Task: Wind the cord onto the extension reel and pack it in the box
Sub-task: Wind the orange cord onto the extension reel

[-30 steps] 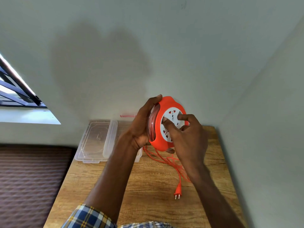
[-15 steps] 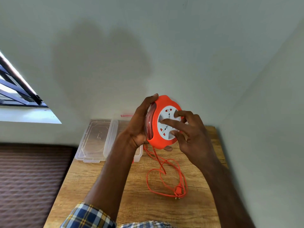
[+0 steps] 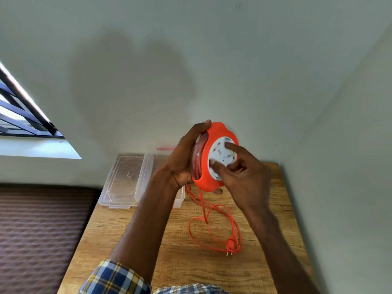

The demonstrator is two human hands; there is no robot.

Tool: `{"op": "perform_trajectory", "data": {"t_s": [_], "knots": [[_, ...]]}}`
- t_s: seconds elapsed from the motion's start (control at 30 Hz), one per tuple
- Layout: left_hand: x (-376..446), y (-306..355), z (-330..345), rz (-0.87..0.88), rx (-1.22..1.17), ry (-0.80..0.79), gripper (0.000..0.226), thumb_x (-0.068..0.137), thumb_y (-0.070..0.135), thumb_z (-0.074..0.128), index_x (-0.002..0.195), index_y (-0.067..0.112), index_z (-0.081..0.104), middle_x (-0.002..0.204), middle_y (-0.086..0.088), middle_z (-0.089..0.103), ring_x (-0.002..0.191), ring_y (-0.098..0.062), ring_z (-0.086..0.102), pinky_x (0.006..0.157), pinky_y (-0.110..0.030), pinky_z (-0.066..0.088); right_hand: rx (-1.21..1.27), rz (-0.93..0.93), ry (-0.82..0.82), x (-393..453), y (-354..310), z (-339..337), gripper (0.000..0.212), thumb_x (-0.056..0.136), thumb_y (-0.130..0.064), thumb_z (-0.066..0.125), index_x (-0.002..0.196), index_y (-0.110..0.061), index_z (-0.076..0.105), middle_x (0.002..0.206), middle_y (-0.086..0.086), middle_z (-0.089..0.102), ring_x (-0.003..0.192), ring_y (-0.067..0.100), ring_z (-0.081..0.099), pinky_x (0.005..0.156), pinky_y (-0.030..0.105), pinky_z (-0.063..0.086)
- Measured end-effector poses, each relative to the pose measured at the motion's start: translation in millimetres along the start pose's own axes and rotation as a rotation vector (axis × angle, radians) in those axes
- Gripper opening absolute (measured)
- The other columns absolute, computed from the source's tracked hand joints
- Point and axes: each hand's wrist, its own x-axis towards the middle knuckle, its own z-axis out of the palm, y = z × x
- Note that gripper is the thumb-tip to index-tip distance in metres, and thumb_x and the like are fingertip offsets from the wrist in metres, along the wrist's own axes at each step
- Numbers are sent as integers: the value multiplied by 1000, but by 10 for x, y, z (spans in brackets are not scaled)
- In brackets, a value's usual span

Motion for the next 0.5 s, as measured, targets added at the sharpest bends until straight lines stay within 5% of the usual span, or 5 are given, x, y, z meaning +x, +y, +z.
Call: {"op": "perform_trajectory", "data": {"t_s": [0.13,0.3,0.43,0.5], "knots": [[10,-62,77,-2,-2,27,60,99,61,54,122,11,77,117,-18,75,100,-34,74,93,-48,60,75,265,66,-8,-114,128,64,72,-79,56,114,-31,62,100,-4,77,74,-2,66,52,16,43],[-15,-34,55,33,-55,-12,60,98,61,55,128,13,74,123,-16,75,105,-34,74,92,-47,61,-127,-2,41,15,-41,5,59,89,-77,52,117,-26,61,83,-10,70,72,7,68,54,22,47],[3,9,4,43,-94,-38,60,101,61,54,133,13,70,127,-15,71,113,-34,68,102,-49,53,-122,-149,-80,116,52,-126,55,92,-52,71,140,-36,48,129,-4,62,110,14,62,77,33,58],[12,14,-44,31,-108,-41,62,99,63,56,133,14,69,127,-16,70,114,-35,67,105,-51,50,-181,-292,-185,131,110,-180,56,94,-36,73,144,-41,50,135,-2,57,119,18,54,84,39,58]]}}
